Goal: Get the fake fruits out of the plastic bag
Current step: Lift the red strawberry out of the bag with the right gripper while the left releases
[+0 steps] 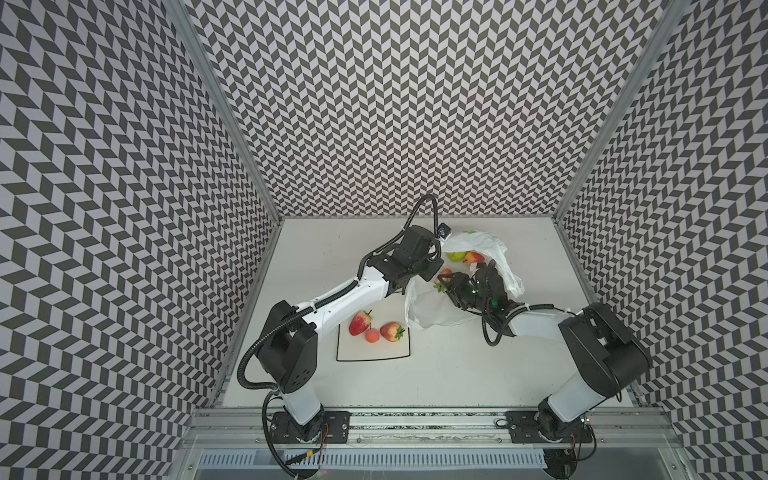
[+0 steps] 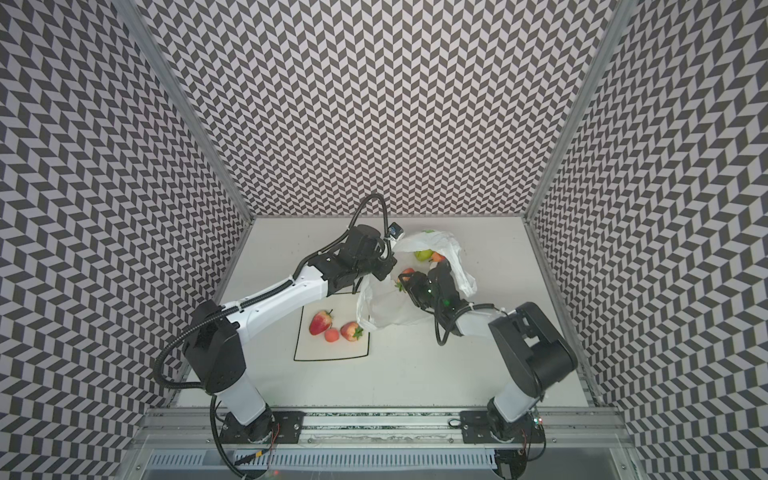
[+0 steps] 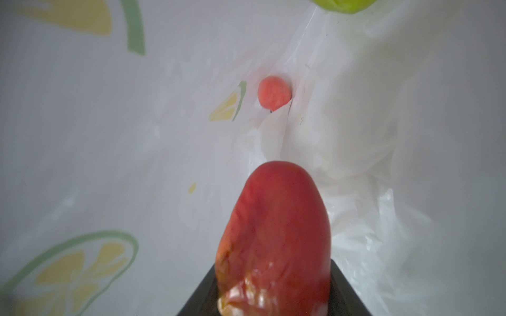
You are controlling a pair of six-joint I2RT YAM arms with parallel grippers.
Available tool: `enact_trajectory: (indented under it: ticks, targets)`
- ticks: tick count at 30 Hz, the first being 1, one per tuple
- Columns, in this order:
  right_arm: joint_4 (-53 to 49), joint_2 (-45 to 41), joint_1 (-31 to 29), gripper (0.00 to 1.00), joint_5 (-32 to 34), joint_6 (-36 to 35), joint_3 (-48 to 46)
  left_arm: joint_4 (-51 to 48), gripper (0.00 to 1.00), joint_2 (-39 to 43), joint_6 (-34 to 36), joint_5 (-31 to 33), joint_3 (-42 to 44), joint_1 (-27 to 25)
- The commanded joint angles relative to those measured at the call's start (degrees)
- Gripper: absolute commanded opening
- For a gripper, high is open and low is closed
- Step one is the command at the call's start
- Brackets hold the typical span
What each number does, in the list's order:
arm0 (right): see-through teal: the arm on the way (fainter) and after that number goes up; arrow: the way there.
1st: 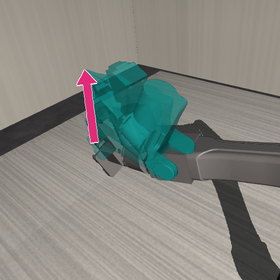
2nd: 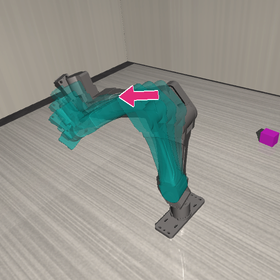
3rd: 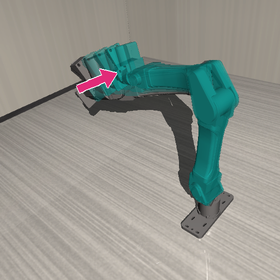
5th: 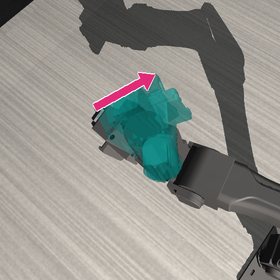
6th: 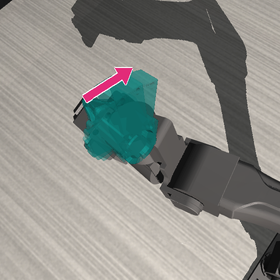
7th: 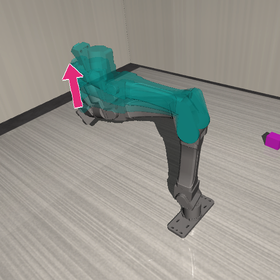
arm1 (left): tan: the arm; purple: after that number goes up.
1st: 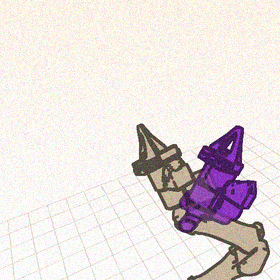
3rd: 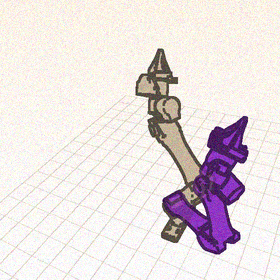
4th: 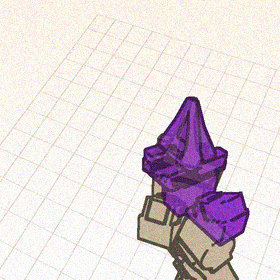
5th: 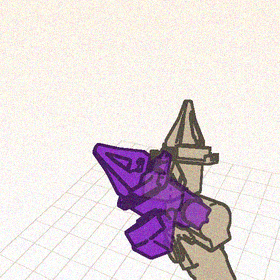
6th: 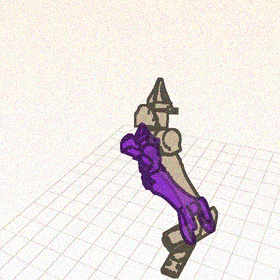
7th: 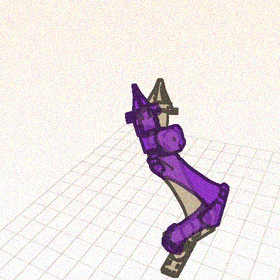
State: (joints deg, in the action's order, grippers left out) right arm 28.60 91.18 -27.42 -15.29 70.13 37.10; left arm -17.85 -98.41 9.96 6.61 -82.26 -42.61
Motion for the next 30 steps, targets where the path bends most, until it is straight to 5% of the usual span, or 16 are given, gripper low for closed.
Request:
enact_trajectory:
  ticks: [1,8,20,25,30]
  targets:
    - [-3.9,-6.2,0.3,0.42,-4.9,-8.9,-2.5,1.9,0.0,2.3,-0.6,-0.7,0.5,0.7]
    - [-15.4,-17.7,0.3,0.42,-7.5,-18.6,-4.3,2.8,0.09,2.3,-1.4,-1.9,1.1,0.9]
    - [-27.5,-27.3,0.2,0.42,-16.4,-36.5,-4.5,3.5,0.4,5.1,-2.5,-5.9,1.7,0.8]
    - [-33.5,-32.7,-0.5,0.42,-17.5,-46.9,-3.4,5.7,0.58,10.5,-5.3,-10.2,2.5,0.9]
    - [-40.2,-36.8,-3.5,0.42,-14.7,-53.4,-1.8,10.5,0.66,19.1,-11.6,-12.7,5.9,1.5]
